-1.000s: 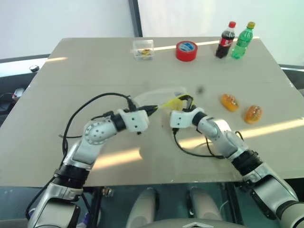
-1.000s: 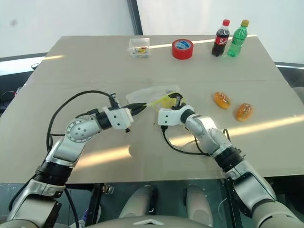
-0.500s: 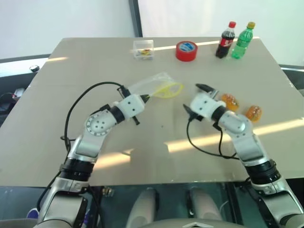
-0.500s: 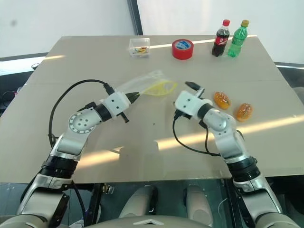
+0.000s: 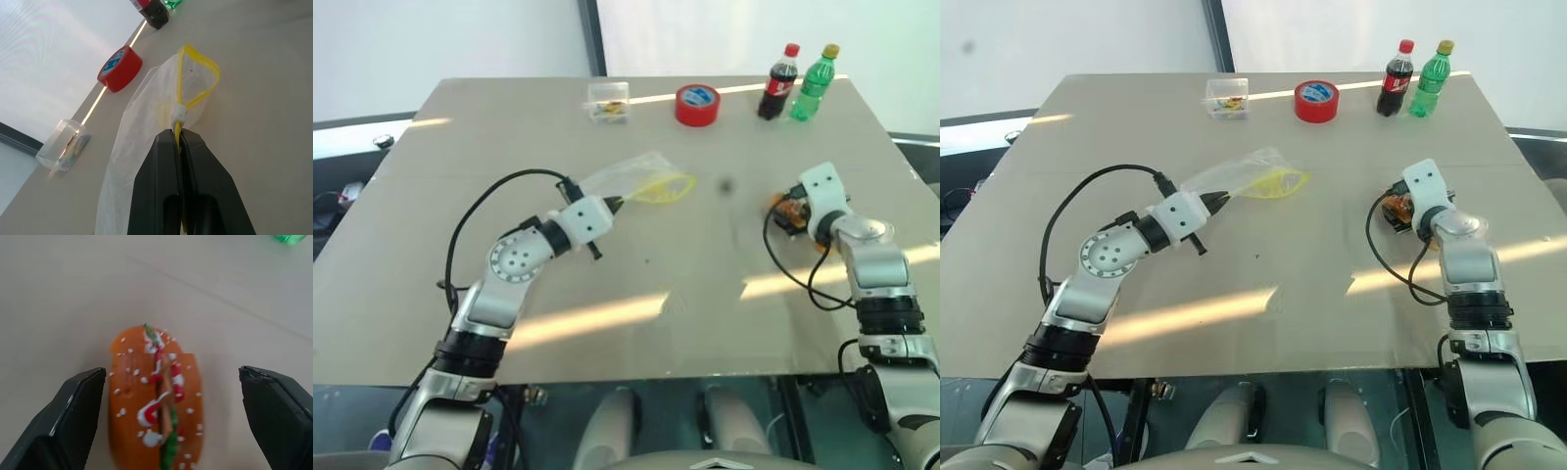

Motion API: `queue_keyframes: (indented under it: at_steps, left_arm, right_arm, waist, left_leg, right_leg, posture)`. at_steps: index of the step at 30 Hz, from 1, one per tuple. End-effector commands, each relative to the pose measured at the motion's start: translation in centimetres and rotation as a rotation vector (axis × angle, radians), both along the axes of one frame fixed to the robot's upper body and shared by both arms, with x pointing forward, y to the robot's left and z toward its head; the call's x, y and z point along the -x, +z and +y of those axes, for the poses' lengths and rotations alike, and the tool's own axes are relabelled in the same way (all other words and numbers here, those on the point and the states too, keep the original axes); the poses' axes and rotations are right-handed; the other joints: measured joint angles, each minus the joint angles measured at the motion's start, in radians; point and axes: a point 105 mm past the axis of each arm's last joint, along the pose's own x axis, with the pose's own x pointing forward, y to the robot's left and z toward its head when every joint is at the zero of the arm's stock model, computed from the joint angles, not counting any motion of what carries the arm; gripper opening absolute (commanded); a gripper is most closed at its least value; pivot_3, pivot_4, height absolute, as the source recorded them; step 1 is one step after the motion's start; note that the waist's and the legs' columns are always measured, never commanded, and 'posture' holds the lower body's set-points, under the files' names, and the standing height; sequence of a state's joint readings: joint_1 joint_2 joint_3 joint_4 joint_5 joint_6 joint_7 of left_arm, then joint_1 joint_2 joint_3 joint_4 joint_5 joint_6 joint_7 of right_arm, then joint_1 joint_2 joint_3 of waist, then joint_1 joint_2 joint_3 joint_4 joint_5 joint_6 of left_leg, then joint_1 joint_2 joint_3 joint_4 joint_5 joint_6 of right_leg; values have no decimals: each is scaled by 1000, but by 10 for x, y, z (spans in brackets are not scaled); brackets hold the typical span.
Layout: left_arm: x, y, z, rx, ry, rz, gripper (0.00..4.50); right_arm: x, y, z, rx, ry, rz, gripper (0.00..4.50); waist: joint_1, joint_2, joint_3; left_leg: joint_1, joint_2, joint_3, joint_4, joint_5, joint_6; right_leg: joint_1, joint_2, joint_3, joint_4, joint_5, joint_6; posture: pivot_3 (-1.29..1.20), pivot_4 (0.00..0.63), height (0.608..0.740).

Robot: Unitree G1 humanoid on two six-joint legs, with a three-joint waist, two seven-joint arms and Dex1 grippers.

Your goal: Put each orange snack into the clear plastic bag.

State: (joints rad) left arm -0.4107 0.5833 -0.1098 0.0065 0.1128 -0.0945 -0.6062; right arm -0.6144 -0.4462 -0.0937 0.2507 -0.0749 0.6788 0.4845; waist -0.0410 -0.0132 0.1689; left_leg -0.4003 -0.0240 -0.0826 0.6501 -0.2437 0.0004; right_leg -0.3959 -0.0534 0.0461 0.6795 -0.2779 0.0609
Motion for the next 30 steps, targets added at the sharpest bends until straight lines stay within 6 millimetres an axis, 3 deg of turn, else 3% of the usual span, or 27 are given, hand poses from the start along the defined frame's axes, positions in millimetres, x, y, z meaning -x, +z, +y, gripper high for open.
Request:
queue_keyframes:
  at_steps: [1,4,8,14,18,20,26,30]
  left_arm:
    - [4,16,1,18,0,-49,0]
    - [4,17,1,31,7,-46,0]
    - [3,20,2,55,15,-46,0]
    - [2,23,-2,81,2,-63,0]
    - [3,27,-7,103,-21,-77,0]
    - [3,28,-9,103,-35,-91,0]
    - [16,29,-19,70,-128,-136,0]
    - [21,23,-17,19,-149,-156,0]
  right_arm:
    - [-1,7,4,-106,18,12,4454]
    - [0,6,6,-120,23,14,3724]
    - [1,24,12,-108,51,-70,1764]
    - [23,45,59,-112,219,-151,1764]
    - [45,45,121,-106,417,-155,1764]
    - [48,44,140,-107,455,-154,1764]
    - [41,42,169,-109,494,-164,1764]
    - [42,47,168,-102,525,-171,1764]
  waist:
    - [0,0,0]
    - [0,0,0]
    - [0,0,0]
    - [-2,0,0]
    - [0,0,0]
    - [-1,0,0]
    - [3,0,0]
    - [3,0,0]
  left_leg:
    - [0,0,0,0,0,0]
    - [0,0,0,0,0,0]
    - [0,0,0,0,0,0]
    - [-1,1,-1,0,0,0]
    - [-1,1,-1,0,0,0]
    - [-1,1,-1,0,0,0]
    - [-1,0,-2,1,0,0]
    - [-1,0,-2,0,0,0]
  right_leg:
    - [0,0,0,0,0,0]
    - [0,0,0,0,0,0]
    - [0,0,0,0,0,0]
    - [-1,0,0,0,0,0]
    - [-1,0,-1,0,0,0]
    - [-1,0,-1,0,0,0]
    - [0,0,-2,0,0,0]
    - [-1,0,-2,0,0,0]
  posture:
    - [0,150,740]
    - [0,150,740]
    - [0,150,740]
    - [0,150,740]
    - [0,150,740]
    - [0,150,740]
    - [0,150,740]
    - [0,150,740]
